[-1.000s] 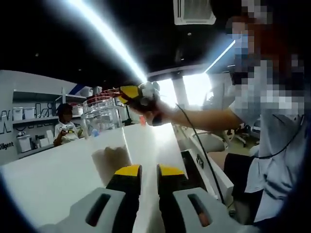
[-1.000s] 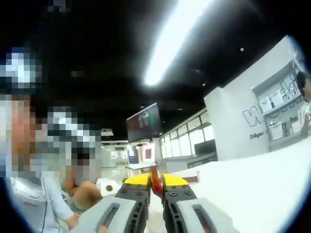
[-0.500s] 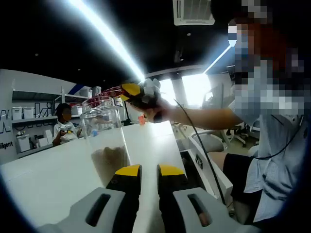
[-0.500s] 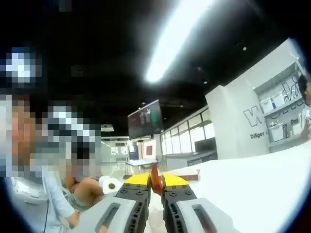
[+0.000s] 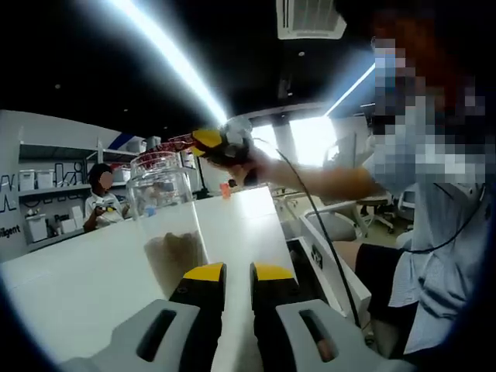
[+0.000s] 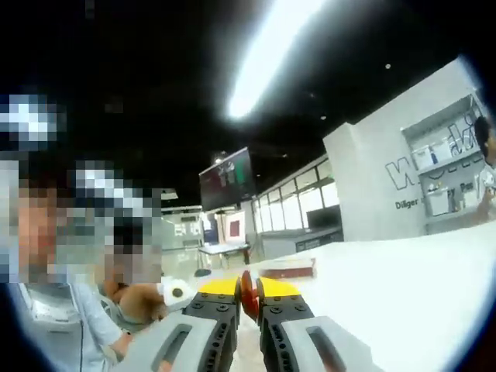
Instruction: Tear open the coffee pouch, take out the coffee, and pour the coffee from the pouch into the cup
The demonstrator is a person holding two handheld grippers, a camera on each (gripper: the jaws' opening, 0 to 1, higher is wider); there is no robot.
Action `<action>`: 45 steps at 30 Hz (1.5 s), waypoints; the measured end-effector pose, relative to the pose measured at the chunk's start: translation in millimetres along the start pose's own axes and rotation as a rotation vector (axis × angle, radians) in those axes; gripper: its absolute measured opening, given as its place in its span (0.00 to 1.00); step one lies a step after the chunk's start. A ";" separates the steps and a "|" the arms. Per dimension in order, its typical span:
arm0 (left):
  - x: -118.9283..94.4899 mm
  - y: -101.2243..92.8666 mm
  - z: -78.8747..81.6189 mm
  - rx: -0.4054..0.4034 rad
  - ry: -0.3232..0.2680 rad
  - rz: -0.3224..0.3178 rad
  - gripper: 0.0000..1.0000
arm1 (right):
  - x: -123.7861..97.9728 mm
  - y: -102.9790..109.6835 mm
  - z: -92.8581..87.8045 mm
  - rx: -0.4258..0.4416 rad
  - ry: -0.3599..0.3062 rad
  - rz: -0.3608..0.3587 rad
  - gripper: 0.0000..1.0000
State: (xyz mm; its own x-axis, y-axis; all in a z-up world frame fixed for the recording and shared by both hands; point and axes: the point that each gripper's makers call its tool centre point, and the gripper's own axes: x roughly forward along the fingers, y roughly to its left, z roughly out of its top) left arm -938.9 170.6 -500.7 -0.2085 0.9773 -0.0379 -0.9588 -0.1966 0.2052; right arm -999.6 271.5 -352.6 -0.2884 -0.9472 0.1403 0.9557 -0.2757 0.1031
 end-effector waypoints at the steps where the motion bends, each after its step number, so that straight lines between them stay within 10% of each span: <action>1: -0.1 0.2 0.1 0.000 -0.001 0.000 0.15 | 1.8 0.9 0.2 0.003 0.017 0.000 0.09; 13: -0.8 -0.1 1.0 0.003 -0.005 -0.001 0.15 | 28.9 9.4 -11.9 -0.028 0.147 0.004 0.09; 31: -0.6 -0.7 0.4 0.011 -0.001 -0.003 0.16 | 53.7 14.6 2.8 -0.038 -0.042 0.027 0.09; 45: -2.7 16.4 -2.4 -0.019 0.009 0.066 0.18 | 61.9 15.2 3.2 -0.007 -0.066 0.026 0.09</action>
State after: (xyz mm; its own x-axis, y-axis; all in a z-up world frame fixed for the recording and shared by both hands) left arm -954.4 164.6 -499.6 -0.2727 0.9615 -0.0335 -0.9465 -0.2619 0.1886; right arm -1003.1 209.1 -339.2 -0.2661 -0.9414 0.2073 0.9633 -0.2521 0.0916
